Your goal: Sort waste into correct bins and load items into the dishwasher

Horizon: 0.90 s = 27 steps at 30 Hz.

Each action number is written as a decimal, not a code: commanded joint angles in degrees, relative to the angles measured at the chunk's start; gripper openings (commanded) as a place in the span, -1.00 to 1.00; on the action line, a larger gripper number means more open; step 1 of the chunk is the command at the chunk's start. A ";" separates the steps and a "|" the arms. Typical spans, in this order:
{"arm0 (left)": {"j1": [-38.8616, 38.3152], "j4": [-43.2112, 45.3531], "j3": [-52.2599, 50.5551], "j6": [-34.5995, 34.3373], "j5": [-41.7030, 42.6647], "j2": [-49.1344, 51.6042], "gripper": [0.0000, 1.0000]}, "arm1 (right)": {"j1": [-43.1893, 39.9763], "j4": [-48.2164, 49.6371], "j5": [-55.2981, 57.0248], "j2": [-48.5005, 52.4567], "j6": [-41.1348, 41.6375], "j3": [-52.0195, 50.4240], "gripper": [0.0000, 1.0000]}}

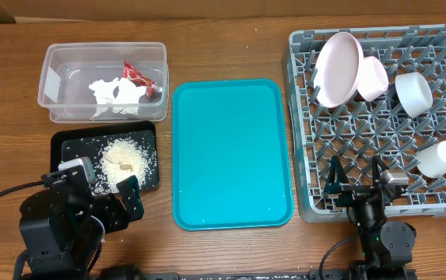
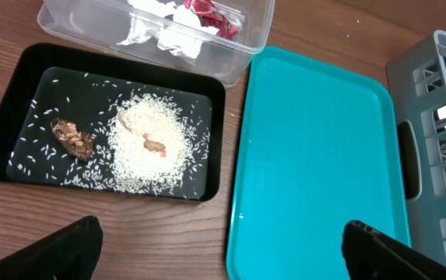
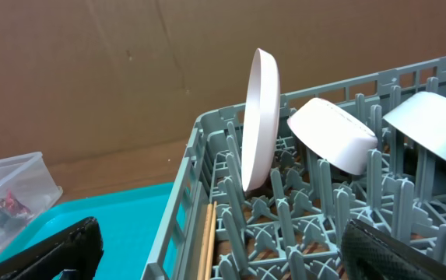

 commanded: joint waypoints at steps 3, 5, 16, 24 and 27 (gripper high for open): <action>0.20 0.00 -0.28 -0.57 0.42 -0.24 1.00 | -0.11 0.31 0.83 -0.57 -0.22 -0.61 1.00; 0.20 0.00 -0.28 -0.57 0.42 -0.24 1.00 | -0.11 0.31 0.83 -0.57 -0.22 -0.61 1.00; 0.20 0.00 -0.28 -0.57 0.44 -0.24 1.00 | -0.11 0.31 0.83 -0.57 -0.22 -0.61 1.00; 0.11 -0.35 -0.66 -0.57 0.26 -0.28 1.00 | -0.11 0.31 0.83 -0.57 -0.22 -0.61 1.00; -1.22 -1.01 -1.68 -0.57 0.61 -1.49 0.99 | -0.11 0.31 0.83 -0.57 -0.22 -0.61 1.00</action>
